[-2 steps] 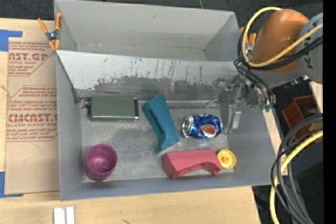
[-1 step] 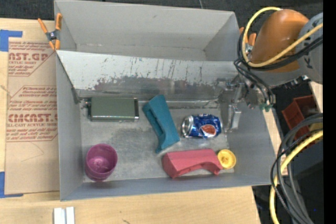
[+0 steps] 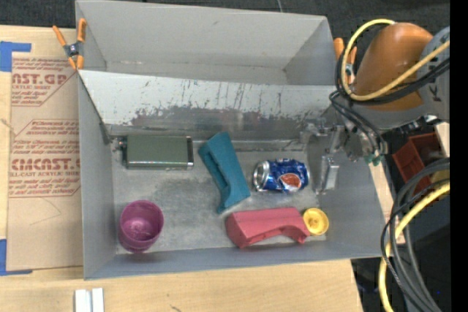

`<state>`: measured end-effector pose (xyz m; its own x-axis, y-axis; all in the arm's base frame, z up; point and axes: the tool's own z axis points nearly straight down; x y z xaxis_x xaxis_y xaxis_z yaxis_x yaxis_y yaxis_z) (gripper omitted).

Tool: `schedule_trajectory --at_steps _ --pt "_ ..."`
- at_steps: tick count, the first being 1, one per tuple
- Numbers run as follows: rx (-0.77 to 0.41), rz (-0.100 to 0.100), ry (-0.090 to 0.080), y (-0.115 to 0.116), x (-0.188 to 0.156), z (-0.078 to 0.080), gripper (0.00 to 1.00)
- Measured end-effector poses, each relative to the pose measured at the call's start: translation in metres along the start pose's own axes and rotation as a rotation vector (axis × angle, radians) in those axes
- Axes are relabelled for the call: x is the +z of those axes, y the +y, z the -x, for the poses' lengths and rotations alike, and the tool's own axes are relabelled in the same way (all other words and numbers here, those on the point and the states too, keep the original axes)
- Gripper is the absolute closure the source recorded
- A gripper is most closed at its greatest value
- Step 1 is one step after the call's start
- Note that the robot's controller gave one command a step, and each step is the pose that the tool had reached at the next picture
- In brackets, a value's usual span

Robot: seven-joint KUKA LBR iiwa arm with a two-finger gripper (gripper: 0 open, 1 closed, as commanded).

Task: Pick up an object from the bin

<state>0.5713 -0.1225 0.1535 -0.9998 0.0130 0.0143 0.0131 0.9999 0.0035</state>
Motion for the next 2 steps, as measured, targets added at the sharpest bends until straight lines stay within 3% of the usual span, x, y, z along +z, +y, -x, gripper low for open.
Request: schedule_trajectory --at_steps 1,2 --pt "-0.075 -0.01 -0.034 0.005 -0.002 0.005 0.0" --pt "-0.27 -0.003 -0.011 0.018 0.059 0.008 0.0"
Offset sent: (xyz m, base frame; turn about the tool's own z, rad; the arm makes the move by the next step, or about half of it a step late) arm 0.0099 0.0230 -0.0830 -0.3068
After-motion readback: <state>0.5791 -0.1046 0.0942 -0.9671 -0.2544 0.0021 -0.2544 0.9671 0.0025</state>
